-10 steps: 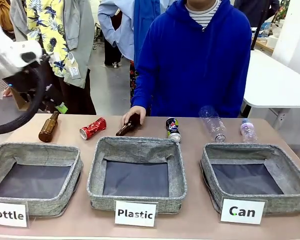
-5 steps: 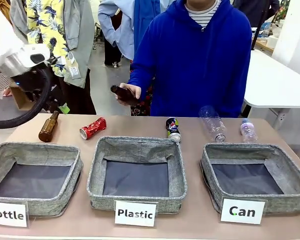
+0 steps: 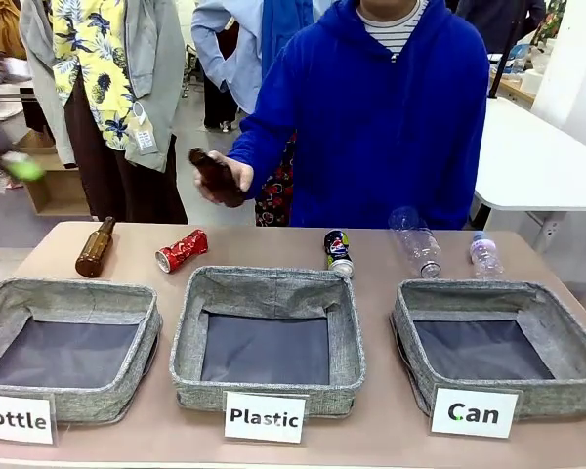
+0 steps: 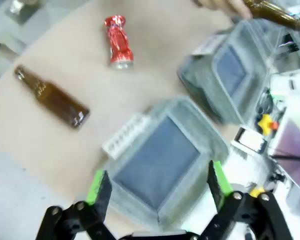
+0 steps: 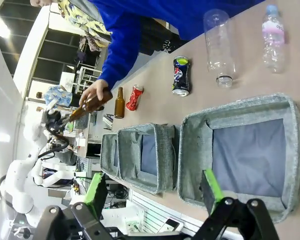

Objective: Sort the can waste into the basket.
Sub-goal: Pick up the can waste from the table and place it in the right Fabric basket.

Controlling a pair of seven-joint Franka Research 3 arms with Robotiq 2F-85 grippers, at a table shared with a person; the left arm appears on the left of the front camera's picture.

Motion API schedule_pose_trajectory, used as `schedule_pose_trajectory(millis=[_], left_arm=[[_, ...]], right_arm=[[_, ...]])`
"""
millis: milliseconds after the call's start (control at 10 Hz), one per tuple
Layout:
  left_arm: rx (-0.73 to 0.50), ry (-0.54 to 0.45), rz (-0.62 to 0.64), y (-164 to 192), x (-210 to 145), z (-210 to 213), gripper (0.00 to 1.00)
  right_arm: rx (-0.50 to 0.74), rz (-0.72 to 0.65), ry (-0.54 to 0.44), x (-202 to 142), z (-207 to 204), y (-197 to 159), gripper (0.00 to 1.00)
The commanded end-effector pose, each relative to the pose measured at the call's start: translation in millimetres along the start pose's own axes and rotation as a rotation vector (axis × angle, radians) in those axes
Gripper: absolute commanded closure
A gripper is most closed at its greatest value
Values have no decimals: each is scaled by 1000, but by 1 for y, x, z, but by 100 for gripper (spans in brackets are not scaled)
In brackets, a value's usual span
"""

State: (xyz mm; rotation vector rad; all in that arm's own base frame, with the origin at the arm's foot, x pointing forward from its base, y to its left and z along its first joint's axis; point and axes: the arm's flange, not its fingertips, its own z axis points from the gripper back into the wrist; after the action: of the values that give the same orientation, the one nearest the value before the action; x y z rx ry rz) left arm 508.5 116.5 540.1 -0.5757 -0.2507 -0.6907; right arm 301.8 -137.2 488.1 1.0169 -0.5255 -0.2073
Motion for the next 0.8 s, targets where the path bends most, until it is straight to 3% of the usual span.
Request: schedule_pose_trajectory(millis=[0, 100, 300, 500, 700], left_arm=[[-223, -139, -88, 26, -128, 71, 0], [-197, -333, 76, 32, -183, 85, 0], [-228, -550, 218, 45, -257, 91, 0], [-277, -625, 229, 51, -293, 82, 0], [-291, -601, 215, 61, -281, 74, 0]], right_arm=[[24, 27, -12, 4, 1, 0, 0], [24, 27, -12, 4, 1, 0, 0], [24, 27, -12, 4, 1, 0, 0], [24, 27, -12, 4, 1, 0, 0], [24, 27, -12, 4, 1, 0, 0]])
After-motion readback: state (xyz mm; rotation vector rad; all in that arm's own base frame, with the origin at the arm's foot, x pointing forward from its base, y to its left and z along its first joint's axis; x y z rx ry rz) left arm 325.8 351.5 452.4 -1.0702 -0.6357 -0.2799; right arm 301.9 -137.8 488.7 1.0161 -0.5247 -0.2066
